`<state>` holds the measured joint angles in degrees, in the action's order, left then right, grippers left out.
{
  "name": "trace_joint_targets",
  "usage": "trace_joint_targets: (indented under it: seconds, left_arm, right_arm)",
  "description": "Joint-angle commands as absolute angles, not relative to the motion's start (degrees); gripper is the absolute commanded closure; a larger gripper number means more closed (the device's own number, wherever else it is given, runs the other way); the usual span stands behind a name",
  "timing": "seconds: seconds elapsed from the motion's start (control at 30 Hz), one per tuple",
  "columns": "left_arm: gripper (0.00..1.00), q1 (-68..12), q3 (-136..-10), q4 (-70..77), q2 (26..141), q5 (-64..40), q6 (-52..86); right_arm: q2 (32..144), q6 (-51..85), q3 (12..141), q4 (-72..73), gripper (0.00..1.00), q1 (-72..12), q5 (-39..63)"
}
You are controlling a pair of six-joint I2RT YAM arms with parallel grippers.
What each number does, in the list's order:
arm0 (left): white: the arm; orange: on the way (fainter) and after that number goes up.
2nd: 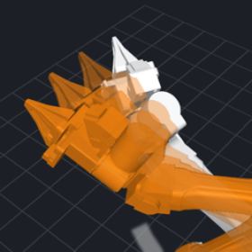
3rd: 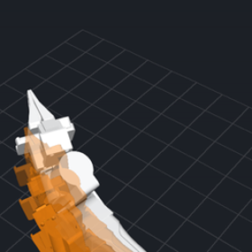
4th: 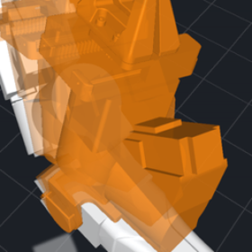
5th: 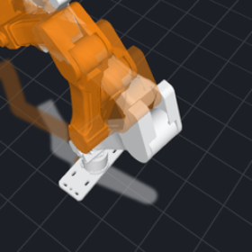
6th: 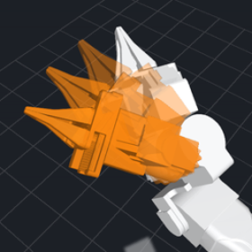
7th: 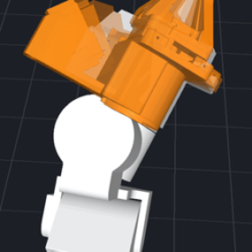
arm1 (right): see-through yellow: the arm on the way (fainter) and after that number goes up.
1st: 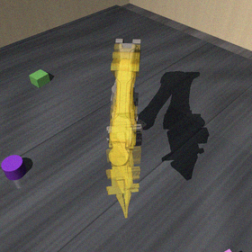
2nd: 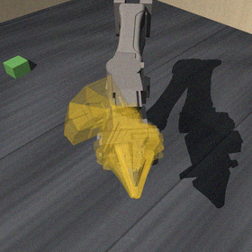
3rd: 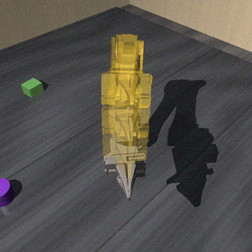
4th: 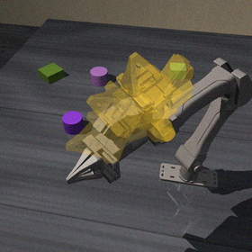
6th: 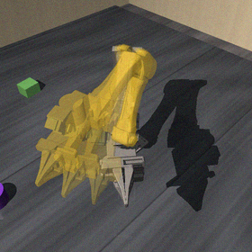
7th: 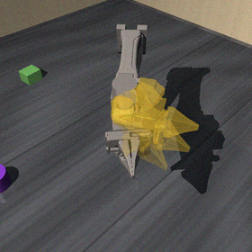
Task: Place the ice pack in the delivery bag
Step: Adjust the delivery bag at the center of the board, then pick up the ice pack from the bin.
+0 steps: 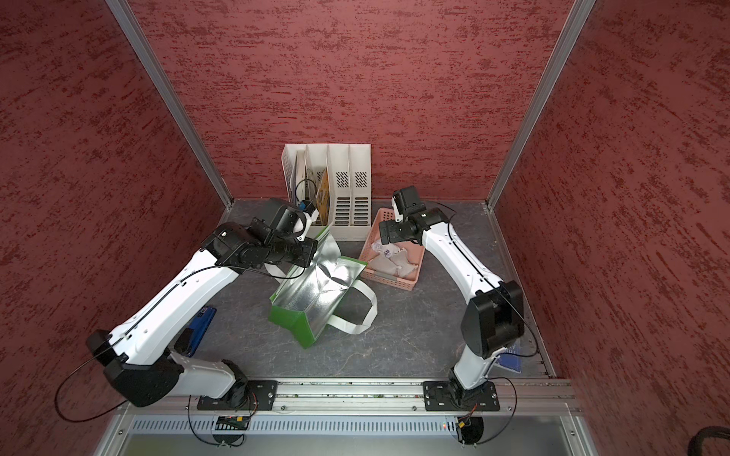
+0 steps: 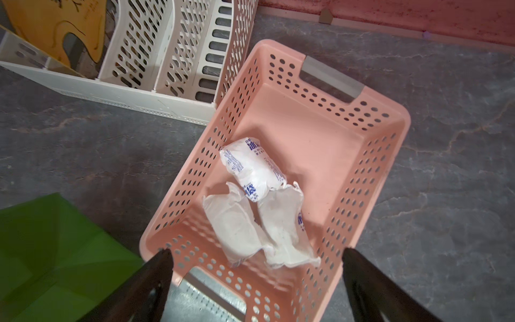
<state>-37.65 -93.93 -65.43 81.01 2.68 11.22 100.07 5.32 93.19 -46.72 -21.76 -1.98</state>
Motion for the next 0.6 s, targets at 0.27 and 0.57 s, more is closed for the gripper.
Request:
trace_joint_targets:
  seconds: [0.27, 0.57]
  left_arm:
    - [1.00, -38.9, -97.2, -67.0, 79.7, -3.9, 16.5]
    - [1.00, -38.5, -90.2, -63.8, 78.7, -1.7, 18.5]
  right_arm:
    - [114.7, -8.3, 100.7, -42.2, 0.02, -19.1, 7.5]
    - [120.3, -16.6, 101.2, -42.6, 0.01, -18.3, 10.8]
